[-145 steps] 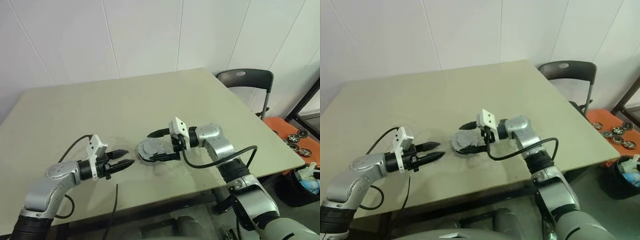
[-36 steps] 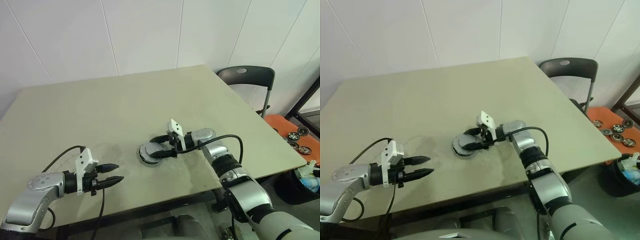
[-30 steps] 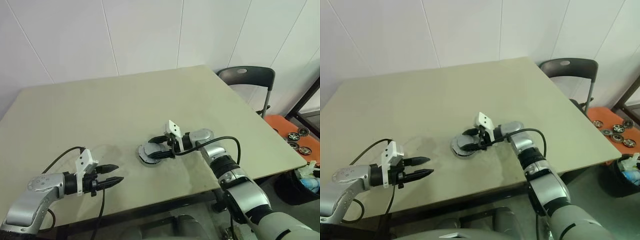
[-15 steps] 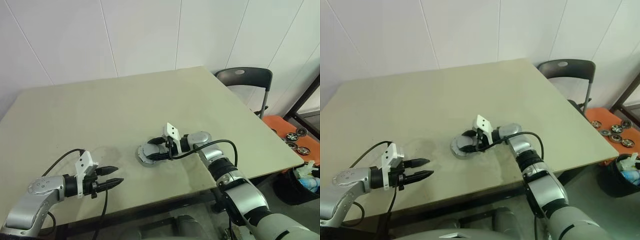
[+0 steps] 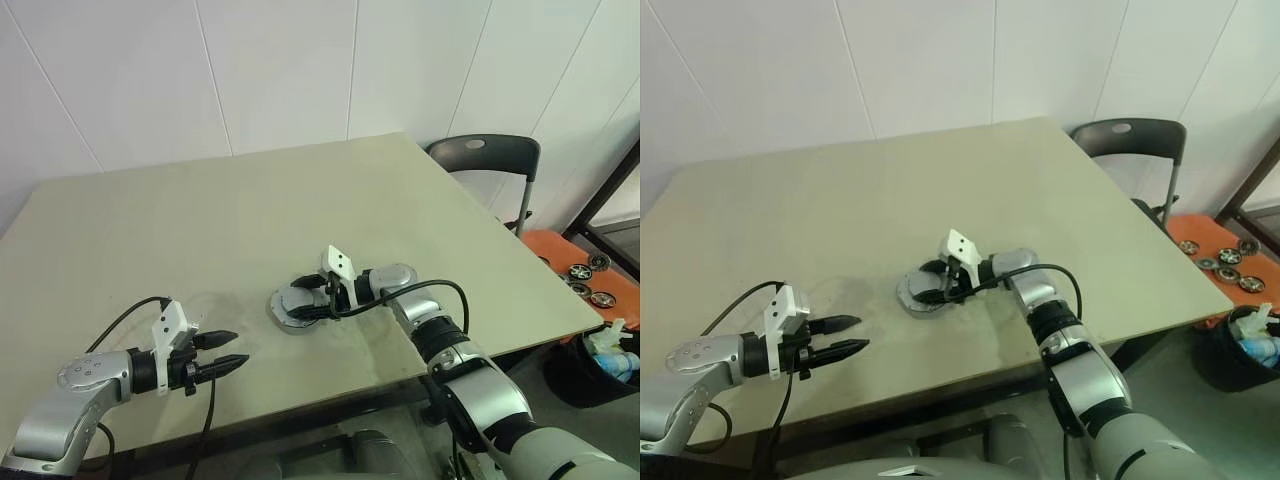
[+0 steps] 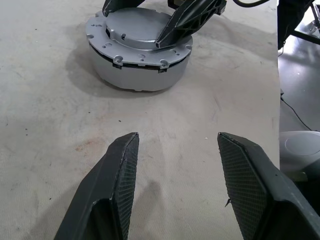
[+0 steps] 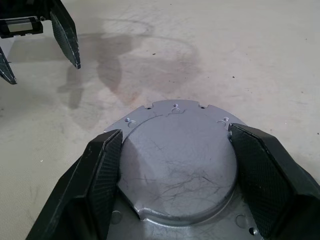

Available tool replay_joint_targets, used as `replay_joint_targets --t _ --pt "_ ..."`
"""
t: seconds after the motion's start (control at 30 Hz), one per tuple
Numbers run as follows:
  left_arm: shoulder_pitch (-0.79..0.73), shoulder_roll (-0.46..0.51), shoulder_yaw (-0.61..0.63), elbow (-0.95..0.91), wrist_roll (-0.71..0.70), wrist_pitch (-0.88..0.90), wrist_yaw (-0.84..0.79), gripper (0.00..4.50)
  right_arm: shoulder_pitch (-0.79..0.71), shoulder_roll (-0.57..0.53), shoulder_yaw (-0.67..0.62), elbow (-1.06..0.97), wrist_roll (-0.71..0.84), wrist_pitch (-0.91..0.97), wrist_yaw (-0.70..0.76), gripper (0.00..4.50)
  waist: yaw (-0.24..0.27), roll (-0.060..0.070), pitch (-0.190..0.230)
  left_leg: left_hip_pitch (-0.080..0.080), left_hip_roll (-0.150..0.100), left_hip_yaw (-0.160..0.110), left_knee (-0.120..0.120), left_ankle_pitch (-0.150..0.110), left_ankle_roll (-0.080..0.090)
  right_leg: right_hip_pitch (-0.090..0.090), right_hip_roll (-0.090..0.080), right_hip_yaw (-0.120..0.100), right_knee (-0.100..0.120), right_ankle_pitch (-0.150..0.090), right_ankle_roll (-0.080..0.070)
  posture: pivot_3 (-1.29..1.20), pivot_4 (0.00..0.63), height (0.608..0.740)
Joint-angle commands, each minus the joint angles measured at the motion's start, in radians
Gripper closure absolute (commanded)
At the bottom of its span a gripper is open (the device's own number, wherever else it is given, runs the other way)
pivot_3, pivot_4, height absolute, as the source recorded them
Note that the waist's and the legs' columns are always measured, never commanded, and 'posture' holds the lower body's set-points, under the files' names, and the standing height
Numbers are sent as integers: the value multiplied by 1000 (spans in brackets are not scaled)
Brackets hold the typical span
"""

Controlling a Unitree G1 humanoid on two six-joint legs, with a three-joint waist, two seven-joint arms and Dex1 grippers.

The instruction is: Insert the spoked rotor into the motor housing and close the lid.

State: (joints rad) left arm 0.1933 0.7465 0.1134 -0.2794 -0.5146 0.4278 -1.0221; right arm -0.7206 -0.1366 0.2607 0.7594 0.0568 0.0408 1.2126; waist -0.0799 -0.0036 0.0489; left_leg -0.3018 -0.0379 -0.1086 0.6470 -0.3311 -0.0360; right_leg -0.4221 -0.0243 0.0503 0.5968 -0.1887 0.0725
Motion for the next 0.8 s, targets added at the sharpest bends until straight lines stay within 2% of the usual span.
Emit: replay_joint_targets --t 0.03,0.3,0.4,0.5,0.8 --pt "-8 3 29 -32 -19 0 2 1817 9 20 40 -14 -23 -7 10 1471 -1 0 0 0 0 0 0 0 0 0 0 0 0 0 0 0 0 740" --pt "-8 1 30 -37 -22 4 9 1817 8 25 51 89 -79 -72 -37 1471 -3 0 -1 0 0 0 0 0 0 0 0 0 0 0 0 0 0 740" --pt "-5 2 33 -43 -26 7 13 1817 5 25 56 146 -99 -102 -57 1471 -11 2 -1 4 0 0 -1 0 0 6 0 0 0 0 0 0 0 740" --pt "-3 3 37 -48 -30 9 18 1817 -9 21 53 179 -101 -118 -53 1471 -21 3 0 17 1 0 -2 0 0 19 0 -1 -1 -1 0 0 0 740" --pt "-2 4 41 -65 -36 24 30 1817 -67 -16 48 281 -111 -152 -1 1471 -18 2 -1 18 0 -1 -1 0 0 21 -2 -1 -3 -2 -1 0 0 740"
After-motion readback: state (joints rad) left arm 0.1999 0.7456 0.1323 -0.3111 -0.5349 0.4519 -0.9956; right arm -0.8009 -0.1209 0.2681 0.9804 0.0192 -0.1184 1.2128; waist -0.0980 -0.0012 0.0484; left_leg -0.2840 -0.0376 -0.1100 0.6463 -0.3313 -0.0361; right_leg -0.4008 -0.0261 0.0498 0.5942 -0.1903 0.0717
